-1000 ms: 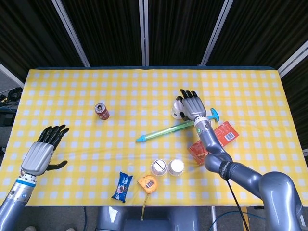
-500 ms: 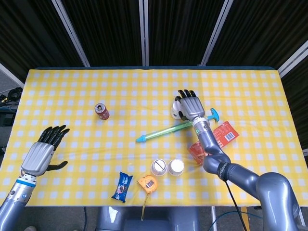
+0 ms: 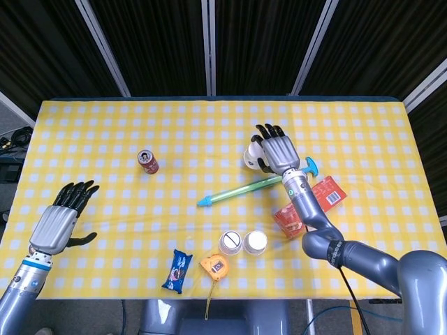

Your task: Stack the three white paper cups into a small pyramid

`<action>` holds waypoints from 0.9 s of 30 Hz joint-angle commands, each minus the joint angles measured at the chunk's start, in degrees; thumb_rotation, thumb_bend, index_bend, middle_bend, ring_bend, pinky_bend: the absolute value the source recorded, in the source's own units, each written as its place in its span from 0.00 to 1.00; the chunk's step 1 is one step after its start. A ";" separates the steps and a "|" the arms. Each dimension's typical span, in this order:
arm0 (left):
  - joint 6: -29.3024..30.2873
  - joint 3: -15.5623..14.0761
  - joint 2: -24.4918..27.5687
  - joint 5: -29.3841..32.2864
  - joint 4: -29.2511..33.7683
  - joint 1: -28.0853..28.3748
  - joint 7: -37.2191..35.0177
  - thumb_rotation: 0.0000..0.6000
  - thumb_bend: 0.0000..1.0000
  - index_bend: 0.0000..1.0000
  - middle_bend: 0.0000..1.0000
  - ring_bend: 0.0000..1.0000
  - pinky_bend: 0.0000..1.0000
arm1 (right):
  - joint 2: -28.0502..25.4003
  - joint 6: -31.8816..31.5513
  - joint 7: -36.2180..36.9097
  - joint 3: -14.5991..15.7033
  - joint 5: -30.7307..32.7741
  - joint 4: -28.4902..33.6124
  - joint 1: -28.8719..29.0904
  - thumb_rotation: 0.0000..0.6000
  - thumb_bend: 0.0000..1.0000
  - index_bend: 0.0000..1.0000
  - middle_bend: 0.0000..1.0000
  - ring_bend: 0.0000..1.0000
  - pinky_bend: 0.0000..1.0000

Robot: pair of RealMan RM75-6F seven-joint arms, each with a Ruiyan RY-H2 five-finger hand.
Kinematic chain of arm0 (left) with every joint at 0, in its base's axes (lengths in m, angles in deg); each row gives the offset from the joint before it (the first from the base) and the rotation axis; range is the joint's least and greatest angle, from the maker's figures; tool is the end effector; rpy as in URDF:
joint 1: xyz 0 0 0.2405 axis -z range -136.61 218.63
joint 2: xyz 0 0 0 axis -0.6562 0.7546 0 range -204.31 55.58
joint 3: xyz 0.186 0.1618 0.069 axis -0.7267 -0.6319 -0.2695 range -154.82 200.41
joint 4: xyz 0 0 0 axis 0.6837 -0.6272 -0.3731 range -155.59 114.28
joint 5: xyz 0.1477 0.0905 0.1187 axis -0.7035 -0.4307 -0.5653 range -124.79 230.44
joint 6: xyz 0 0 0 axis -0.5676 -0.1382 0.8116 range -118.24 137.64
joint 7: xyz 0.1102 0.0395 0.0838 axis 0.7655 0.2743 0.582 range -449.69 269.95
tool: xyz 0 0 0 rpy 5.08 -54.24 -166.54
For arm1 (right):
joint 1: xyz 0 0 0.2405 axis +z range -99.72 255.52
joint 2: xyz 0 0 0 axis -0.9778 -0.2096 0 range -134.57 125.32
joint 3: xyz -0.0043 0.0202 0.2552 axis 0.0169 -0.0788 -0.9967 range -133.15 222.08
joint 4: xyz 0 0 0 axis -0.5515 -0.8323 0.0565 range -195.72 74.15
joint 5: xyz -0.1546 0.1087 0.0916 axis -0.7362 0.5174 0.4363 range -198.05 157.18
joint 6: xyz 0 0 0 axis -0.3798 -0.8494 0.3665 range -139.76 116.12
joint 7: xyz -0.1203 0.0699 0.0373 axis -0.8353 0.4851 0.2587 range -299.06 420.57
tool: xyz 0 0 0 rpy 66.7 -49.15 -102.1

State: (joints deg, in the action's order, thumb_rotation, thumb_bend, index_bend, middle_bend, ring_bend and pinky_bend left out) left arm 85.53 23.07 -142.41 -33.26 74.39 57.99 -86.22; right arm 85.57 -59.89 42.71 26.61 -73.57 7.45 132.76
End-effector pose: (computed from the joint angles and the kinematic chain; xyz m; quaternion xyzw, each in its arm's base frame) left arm -0.2628 0.2272 0.1050 -0.6740 -0.3885 -0.3966 0.4873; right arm -0.1146 -0.4434 0.0173 0.7035 -0.3626 0.3846 0.4750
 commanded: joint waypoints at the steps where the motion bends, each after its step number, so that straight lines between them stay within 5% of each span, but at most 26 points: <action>1: -0.46 0.19 -0.23 0.50 -0.11 0.04 0.44 1.00 0.17 0.05 0.00 0.00 0.00 | -7.95 -6.78 -3.83 1.18 -1.89 13.71 -4.32 1.00 0.39 0.39 0.07 0.00 0.11; 16: 1.78 0.35 0.29 -0.70 1.59 -1.26 2.82 1.00 0.17 0.05 0.00 0.00 0.00 | -22.54 -18.71 -7.05 6.73 -8.02 40.40 -15.10 1.00 0.39 0.42 0.07 0.00 0.11; 27: 1.68 0.11 1.01 -1.03 2.51 -1.66 3.61 1.00 0.17 0.05 0.00 0.00 0.00 | -23.79 -20.55 -7.49 9.18 -11.97 49.18 -17.86 1.00 0.39 0.44 0.07 0.00 0.11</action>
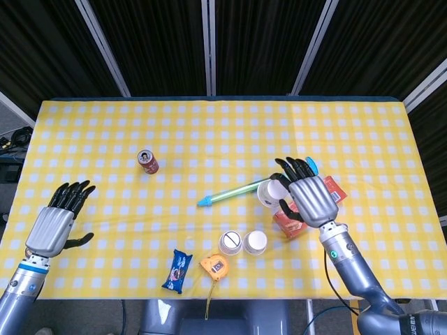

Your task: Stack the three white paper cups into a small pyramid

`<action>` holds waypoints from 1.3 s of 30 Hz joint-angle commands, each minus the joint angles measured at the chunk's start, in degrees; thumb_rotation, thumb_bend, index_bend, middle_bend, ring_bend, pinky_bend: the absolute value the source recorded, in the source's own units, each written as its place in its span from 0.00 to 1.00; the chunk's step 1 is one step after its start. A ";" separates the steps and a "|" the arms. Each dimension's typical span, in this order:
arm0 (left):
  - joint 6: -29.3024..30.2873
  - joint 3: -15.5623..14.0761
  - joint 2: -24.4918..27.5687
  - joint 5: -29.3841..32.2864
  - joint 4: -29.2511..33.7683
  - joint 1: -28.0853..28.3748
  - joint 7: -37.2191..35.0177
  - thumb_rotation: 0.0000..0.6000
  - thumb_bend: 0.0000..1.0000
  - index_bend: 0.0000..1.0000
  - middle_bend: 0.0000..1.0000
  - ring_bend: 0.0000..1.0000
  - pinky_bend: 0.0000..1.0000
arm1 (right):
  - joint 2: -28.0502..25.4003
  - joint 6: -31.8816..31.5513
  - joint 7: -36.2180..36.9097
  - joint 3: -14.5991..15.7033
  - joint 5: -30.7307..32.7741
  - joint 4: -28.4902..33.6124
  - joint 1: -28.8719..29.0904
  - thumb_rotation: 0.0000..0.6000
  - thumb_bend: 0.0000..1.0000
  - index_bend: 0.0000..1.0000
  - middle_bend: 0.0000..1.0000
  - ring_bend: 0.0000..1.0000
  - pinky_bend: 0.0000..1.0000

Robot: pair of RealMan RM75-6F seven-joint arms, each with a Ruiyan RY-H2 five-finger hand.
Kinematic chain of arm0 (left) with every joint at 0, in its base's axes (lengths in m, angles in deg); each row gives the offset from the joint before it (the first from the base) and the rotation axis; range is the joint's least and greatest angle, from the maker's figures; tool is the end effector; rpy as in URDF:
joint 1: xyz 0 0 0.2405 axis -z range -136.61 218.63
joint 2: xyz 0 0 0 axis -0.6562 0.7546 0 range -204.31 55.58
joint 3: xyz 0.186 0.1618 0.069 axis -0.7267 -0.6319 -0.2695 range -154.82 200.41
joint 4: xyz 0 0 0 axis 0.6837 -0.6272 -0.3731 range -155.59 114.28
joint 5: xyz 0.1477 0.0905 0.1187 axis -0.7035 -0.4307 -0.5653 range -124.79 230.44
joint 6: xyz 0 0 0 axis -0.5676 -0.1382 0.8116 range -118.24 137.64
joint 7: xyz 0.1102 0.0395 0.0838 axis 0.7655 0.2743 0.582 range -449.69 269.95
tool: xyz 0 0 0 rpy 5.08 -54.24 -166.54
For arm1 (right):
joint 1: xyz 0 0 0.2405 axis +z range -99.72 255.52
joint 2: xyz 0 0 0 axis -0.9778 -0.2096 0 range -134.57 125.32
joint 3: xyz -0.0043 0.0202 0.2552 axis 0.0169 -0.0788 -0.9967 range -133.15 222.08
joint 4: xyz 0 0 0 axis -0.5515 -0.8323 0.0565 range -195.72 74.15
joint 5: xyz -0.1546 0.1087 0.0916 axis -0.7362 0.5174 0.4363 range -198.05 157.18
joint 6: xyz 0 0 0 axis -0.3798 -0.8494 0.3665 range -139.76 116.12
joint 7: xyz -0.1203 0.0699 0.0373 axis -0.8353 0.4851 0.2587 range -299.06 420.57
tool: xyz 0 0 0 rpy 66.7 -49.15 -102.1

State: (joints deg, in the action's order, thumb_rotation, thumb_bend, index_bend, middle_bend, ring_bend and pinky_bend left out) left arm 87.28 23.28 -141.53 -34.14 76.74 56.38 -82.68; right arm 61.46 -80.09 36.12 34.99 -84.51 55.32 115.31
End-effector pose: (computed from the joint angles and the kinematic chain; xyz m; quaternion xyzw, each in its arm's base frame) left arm -0.2581 0.2188 0.1107 -0.6740 -0.3723 -0.3948 0.5013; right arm -0.1185 -0.2944 0.1003 0.7061 -0.3578 0.4255 0.4385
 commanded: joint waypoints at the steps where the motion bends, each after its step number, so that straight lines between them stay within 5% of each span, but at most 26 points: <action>1: -0.09 -0.14 0.19 -0.21 0.21 -0.05 0.15 1.00 0.17 0.05 0.00 0.00 0.00 | 0.53 -0.44 -1.29 1.02 -1.38 1.75 -0.47 1.00 0.39 0.44 0.07 0.00 0.11; 16: -0.64 0.22 0.70 0.14 0.27 -0.17 -0.30 1.00 0.17 0.05 0.00 0.00 0.00 | 8.02 0.16 -9.89 5.94 -4.45 4.77 -0.90 1.00 0.39 0.45 0.07 0.00 0.11; 39: -0.66 0.61 0.83 0.24 0.09 -0.38 -0.97 1.00 0.17 0.05 0.00 0.00 0.00 | 9.79 0.95 -14.18 8.19 -5.08 5.40 -1.68 1.00 0.39 0.46 0.07 0.00 0.11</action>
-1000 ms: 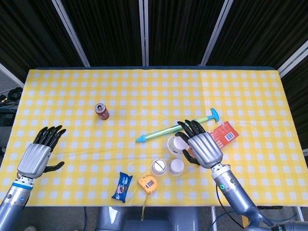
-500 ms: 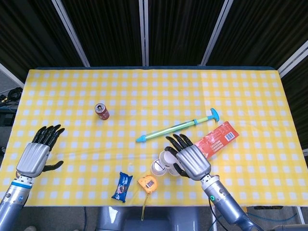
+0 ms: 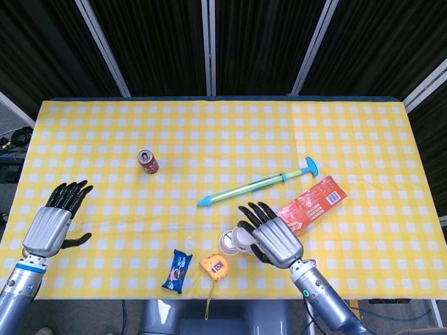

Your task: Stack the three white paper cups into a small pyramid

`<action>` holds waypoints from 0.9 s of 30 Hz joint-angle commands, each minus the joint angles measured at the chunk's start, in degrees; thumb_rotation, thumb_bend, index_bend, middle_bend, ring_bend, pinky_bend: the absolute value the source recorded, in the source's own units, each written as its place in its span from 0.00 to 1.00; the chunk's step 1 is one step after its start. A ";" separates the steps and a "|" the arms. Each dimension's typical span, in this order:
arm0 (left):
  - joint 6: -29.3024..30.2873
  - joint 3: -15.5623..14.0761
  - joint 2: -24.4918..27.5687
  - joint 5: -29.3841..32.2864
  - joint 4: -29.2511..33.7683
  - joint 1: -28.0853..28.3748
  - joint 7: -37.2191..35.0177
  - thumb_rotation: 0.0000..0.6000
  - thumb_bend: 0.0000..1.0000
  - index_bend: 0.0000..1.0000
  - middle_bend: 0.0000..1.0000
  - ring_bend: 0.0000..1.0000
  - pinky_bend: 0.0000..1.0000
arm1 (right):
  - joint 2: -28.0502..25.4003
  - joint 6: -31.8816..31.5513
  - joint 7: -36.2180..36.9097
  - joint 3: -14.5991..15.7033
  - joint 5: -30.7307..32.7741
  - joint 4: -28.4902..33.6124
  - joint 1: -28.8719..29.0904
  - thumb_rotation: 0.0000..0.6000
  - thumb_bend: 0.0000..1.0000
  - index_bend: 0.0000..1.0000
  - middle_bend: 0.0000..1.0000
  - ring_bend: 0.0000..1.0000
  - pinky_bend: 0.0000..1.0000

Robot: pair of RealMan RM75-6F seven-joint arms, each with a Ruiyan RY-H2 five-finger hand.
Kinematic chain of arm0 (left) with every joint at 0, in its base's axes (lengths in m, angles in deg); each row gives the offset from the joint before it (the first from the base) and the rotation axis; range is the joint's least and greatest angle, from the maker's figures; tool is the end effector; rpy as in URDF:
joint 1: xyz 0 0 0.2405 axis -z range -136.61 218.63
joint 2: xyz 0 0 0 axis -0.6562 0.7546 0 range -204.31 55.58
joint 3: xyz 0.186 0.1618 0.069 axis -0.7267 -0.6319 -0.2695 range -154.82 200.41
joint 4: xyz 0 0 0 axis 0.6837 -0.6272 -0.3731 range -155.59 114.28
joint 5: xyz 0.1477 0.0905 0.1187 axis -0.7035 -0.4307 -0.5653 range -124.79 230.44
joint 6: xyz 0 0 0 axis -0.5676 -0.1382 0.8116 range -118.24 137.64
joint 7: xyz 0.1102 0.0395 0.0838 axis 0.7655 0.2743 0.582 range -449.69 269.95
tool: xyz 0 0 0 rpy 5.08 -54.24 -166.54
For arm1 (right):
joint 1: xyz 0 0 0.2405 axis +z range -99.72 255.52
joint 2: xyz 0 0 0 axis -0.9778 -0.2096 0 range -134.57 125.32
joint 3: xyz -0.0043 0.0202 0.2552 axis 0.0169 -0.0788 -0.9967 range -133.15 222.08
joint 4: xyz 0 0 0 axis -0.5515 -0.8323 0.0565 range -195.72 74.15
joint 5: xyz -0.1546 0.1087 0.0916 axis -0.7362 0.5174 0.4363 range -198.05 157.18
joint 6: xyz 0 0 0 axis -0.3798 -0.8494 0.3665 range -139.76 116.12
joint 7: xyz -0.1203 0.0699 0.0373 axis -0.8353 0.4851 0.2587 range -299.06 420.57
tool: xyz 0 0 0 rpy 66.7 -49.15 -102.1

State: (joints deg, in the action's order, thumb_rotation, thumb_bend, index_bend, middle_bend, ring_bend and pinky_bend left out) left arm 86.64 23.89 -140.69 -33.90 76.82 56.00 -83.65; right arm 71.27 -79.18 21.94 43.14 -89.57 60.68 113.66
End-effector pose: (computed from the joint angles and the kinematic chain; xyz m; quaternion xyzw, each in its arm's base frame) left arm -0.2608 0.2197 0.1152 -0.6705 -0.3775 -0.3932 0.5033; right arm -0.0974 -0.2303 0.0383 0.7809 -0.3365 0.3821 0.3620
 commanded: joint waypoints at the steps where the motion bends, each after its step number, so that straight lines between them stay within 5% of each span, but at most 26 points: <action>1: -0.02 0.01 0.00 -0.02 0.02 0.00 0.00 1.00 0.17 0.05 0.00 0.00 0.00 | -0.06 0.12 0.04 0.09 0.00 0.16 -0.08 1.00 0.39 0.46 0.07 0.00 0.11; 5: 0.05 0.07 -0.03 0.00 0.03 -0.06 0.14 1.00 0.17 0.05 0.00 0.00 0.00 | -0.10 0.42 -0.08 0.22 -0.05 0.35 -0.12 1.00 0.39 0.45 0.07 0.00 0.11; 13: 0.10 0.31 0.08 0.26 -0.02 -0.15 -0.18 1.00 0.17 0.05 0.00 0.00 0.00 | -1.16 1.03 -0.26 0.10 0.18 1.28 -0.07 1.00 0.31 0.27 0.00 0.00 0.07; 27: 0.25 0.45 0.36 0.35 0.03 -0.36 -0.46 1.00 0.17 0.05 0.00 0.00 0.00 | -5.91 -0.90 -0.70 -0.48 -1.16 3.63 -1.10 1.00 0.29 0.22 0.00 0.00 0.05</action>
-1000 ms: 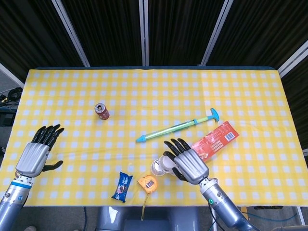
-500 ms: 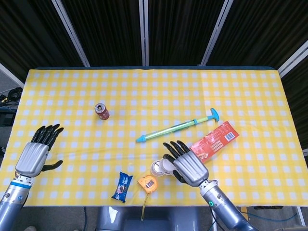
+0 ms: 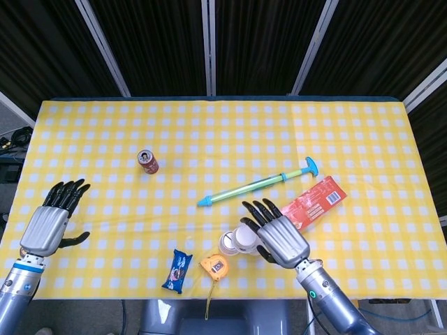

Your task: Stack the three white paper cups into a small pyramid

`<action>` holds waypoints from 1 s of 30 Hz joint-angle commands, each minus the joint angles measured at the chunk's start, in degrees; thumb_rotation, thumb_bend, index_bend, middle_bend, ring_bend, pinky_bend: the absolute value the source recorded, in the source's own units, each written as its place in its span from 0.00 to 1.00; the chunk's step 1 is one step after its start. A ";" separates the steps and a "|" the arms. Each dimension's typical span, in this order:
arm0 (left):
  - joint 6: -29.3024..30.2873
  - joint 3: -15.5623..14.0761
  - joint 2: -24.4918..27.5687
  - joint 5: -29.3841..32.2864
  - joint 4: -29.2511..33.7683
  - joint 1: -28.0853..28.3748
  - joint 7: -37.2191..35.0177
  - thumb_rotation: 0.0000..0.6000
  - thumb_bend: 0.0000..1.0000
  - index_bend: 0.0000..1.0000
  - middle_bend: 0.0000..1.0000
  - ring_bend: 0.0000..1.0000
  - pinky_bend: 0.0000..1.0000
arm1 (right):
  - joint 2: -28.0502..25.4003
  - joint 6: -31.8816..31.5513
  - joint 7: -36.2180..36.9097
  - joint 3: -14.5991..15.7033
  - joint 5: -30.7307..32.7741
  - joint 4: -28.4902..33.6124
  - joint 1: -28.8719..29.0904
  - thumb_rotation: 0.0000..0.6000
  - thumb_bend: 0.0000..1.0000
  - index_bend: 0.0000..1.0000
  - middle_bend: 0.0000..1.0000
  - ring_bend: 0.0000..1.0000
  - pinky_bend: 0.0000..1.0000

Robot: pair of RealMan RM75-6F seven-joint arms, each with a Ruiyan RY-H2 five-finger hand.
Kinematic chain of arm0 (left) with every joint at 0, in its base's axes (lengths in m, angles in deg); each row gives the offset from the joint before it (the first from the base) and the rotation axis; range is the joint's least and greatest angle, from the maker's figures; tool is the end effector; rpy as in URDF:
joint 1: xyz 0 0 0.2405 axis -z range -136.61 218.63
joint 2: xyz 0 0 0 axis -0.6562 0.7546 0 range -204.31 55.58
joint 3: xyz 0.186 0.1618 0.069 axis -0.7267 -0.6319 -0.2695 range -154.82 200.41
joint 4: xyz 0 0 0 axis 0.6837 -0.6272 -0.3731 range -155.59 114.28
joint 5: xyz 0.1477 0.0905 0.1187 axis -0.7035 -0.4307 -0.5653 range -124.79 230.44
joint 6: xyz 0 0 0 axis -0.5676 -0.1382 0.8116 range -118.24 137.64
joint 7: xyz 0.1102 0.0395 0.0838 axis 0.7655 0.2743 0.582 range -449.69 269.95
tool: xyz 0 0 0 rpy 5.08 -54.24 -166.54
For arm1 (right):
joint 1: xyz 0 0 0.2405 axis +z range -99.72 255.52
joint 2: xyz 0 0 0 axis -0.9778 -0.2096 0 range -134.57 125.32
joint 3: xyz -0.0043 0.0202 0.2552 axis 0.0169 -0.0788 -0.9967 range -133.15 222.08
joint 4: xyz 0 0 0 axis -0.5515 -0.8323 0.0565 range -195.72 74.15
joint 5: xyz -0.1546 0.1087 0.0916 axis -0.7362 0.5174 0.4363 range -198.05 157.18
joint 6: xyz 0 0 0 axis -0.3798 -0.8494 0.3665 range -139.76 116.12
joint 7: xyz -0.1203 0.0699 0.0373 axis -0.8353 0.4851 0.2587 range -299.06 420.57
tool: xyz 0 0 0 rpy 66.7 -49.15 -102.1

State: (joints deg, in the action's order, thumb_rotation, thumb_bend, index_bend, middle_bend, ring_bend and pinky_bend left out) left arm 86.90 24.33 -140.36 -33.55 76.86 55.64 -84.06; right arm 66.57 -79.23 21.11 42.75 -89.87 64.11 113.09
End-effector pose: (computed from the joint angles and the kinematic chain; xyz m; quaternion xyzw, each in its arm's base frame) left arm -0.2624 0.2201 0.1188 -0.6645 -0.3793 -0.3952 0.5084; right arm -0.0978 -0.2301 0.0588 0.7819 -0.3252 0.3771 0.3751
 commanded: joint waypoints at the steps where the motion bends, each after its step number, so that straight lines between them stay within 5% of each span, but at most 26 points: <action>1: -0.01 0.00 0.04 -0.01 -0.01 -0.02 -0.08 1.00 0.17 0.05 0.00 0.00 0.00 | -1.65 -1.18 0.23 -0.09 -1.16 0.15 -0.73 1.00 0.29 0.22 0.00 0.00 0.05; 7: 0.28 0.01 0.04 -0.10 -0.18 -0.21 0.00 1.00 0.17 0.04 0.00 0.00 0.00 | -7.24 -8.40 7.46 0.41 -7.01 -3.74 -6.24 1.00 0.26 0.18 0.00 0.00 0.00; 13: 0.28 -0.34 -0.25 -0.38 -0.23 -0.40 0.74 1.00 0.17 0.01 0.00 0.00 0.00 | -9.37 -15.47 23.06 2.52 -13.55 -15.19 -13.36 1.00 0.21 0.09 0.00 0.00 0.00; 21: 0.52 -1.07 -0.33 -1.49 -1.14 -0.77 -0.02 1.00 0.15 0.00 0.00 0.00 0.00 | -7.40 -22.15 35.24 2.89 -13.66 -30.26 -20.85 1.00 0.17 0.05 0.00 0.00 0.00; 30: 0.99 -1.74 -1.13 -2.11 -3.20 -1.41 -0.30 1.00 0.14 0.00 0.00 0.00 0.00 | -4.18 -24.46 41.45 3.56 -14.71 -40.17 -25.74 1.00 0.17 0.03 0.00 0.00 0.00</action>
State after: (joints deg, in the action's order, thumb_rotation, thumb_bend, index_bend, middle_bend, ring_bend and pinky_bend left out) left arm 87.79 22.61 -141.40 -35.63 73.78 54.31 -84.30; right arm 61.49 -102.99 61.39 46.03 -104.05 25.30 88.39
